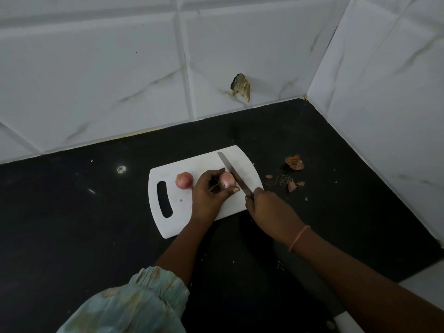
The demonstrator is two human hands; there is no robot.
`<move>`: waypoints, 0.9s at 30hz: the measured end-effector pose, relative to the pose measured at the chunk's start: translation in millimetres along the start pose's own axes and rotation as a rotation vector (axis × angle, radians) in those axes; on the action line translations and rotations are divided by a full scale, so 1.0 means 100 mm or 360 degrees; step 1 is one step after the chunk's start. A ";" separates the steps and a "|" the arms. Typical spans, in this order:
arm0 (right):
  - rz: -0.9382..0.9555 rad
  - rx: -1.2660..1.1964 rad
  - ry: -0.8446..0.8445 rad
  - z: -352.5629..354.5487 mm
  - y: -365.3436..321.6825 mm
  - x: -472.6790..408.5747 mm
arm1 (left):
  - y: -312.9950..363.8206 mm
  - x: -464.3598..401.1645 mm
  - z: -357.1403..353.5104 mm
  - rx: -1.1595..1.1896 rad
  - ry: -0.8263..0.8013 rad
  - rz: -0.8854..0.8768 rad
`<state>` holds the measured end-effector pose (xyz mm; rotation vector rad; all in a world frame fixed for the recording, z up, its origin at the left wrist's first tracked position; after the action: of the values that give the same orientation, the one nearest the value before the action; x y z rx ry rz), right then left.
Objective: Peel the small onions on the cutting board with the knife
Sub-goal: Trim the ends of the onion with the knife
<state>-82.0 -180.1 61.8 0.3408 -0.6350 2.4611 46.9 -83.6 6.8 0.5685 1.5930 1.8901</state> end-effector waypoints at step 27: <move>-0.0295 -0.0027 0.0198 -0.28 0.06 0.02 | -0.02 0.16 0.10 -0.0281 0.0007 -0.0093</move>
<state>-89.8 -169.2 37.0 0.2274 -0.5460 2.2786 41.7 -65.4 5.7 0.4378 1.4123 1.9645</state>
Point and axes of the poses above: each hand's wrist, its own x-axis away from the middle knuckle, its own z-axis out of the back of the hand, y = z × x, the point moved 3 cm from there along -x, towards the middle knuckle, and after that the axes turned 8 degrees about -y, right-handed, at the moved point
